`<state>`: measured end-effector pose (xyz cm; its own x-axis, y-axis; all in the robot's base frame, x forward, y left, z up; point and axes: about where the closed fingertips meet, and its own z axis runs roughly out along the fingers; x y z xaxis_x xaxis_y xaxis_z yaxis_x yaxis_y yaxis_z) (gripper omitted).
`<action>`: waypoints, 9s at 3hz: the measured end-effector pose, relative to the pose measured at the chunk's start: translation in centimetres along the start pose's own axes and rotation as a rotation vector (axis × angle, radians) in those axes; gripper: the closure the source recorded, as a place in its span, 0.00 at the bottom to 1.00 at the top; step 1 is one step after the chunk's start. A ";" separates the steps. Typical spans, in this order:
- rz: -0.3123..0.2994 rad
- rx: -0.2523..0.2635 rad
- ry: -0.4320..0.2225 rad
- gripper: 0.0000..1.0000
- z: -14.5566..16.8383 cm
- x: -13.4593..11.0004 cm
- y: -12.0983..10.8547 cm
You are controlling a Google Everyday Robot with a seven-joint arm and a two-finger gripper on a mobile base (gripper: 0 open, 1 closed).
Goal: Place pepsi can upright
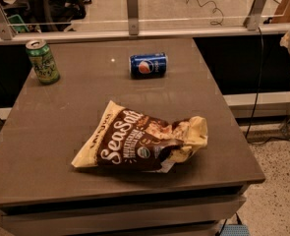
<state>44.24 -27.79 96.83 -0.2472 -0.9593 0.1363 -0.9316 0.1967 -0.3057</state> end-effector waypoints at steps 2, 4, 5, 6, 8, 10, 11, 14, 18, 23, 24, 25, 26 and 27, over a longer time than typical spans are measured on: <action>-0.145 0.041 -0.206 0.00 -0.2 -9.8 -1.9; -0.225 0.053 -0.322 0.00 -0.3 -16.3 -3.6; -0.217 0.055 -0.348 0.00 -0.2 -16.2 -3.8; -0.232 0.065 -0.431 0.00 1.1 -18.7 -6.3; -0.257 0.037 -0.514 0.00 6.3 -26.0 -12.8; -0.260 -0.014 -0.497 0.00 10.5 -32.9 -16.2; -0.258 -0.037 -0.467 0.00 12.1 -35.1 -16.5; -0.233 -0.055 -0.408 0.65 14.0 -36.7 -17.3; 0.093 -0.045 -1.191 1.00 4.8 -35.6 -19.2; 0.429 -0.091 -1.569 1.00 5.8 -29.3 -19.0; 0.469 -0.091 -1.602 1.00 6.5 -28.1 -18.8; 0.489 -0.100 -1.610 0.82 7.2 -27.4 -18.5; 0.507 -0.096 -1.603 0.58 7.6 -26.6 -18.2; 0.517 -0.088 -1.599 0.35 7.7 -26.0 -18.1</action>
Offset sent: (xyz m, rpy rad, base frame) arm 0.0719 0.1640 -0.0112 0.2413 -0.0602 0.3534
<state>69.61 -7.96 91.53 -0.0622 -0.0125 -0.9980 -0.8692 0.4921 0.0480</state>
